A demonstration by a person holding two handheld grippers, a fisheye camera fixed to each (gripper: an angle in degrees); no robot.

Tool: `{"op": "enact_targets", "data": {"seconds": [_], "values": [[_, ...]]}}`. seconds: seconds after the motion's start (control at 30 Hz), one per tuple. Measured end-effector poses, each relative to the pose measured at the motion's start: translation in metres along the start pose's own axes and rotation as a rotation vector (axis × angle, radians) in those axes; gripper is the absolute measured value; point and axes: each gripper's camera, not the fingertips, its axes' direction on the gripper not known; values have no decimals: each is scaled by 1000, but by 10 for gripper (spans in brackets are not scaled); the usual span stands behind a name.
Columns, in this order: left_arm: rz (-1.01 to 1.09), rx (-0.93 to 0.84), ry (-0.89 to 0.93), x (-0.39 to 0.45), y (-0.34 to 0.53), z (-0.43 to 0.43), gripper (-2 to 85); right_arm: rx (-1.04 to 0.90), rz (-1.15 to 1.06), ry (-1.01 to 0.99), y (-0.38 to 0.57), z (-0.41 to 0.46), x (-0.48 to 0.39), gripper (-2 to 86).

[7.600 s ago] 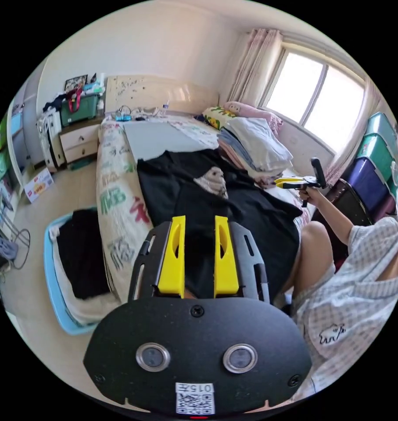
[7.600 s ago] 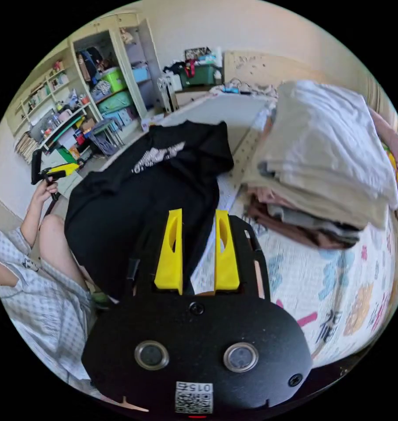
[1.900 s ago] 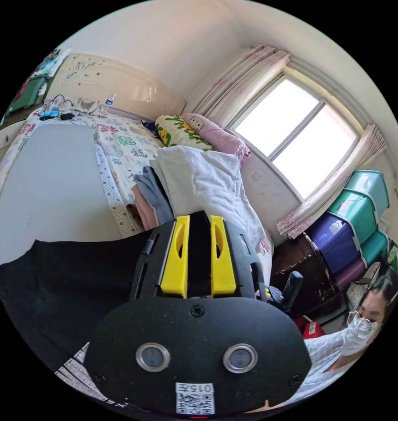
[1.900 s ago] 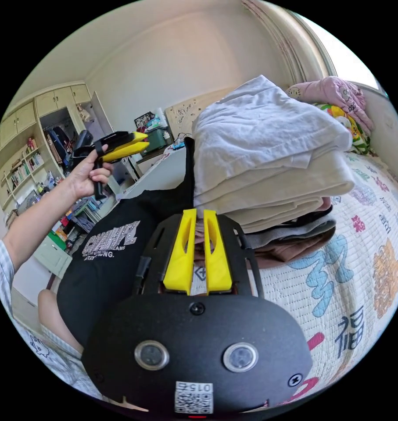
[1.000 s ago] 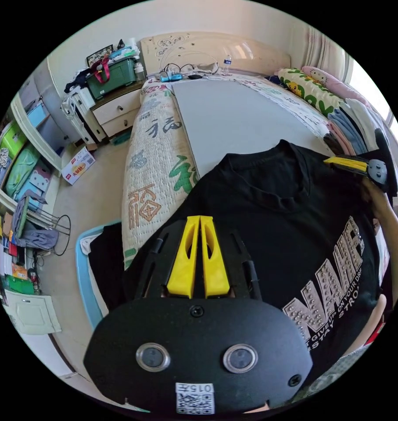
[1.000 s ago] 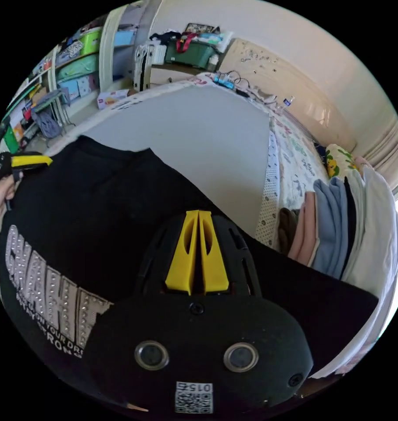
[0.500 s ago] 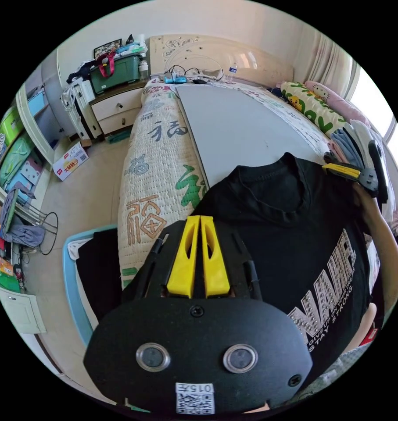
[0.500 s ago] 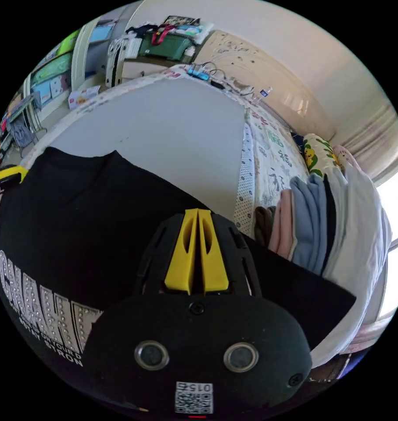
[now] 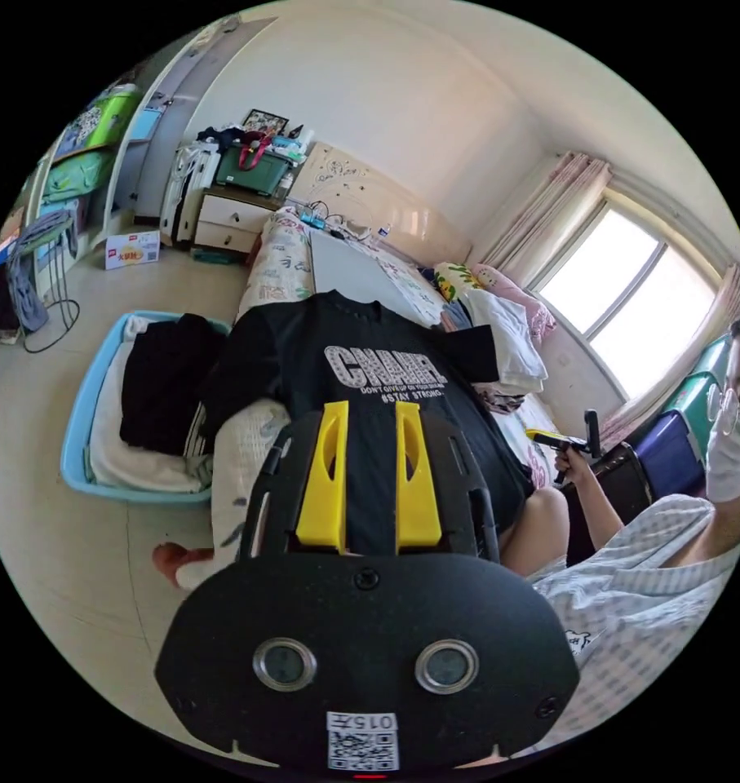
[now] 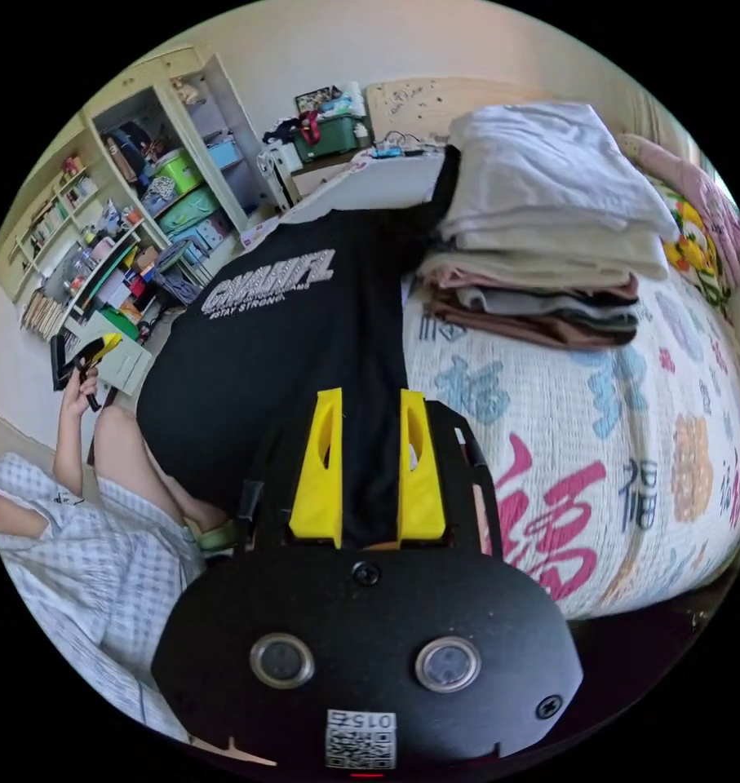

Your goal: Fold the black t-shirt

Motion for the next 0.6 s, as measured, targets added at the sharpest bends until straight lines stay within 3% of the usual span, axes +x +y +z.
{"op": "enact_targets", "data": {"seconds": [0.13,0.33,0.4,0.6], "values": [[-79,-102,-60,6,65,-8,111,-105,60,11,26,10,47,120],[-189,-275,-2,-3,114,33,117,-365,46,-54,10,77,90,128],[-179,-376,73,1,122,58,123,-360,49,-19,5,82,94,118],[-160,-544,-43,1,129,107,47,-376,-6,-30,-17,79,106,14]]}}
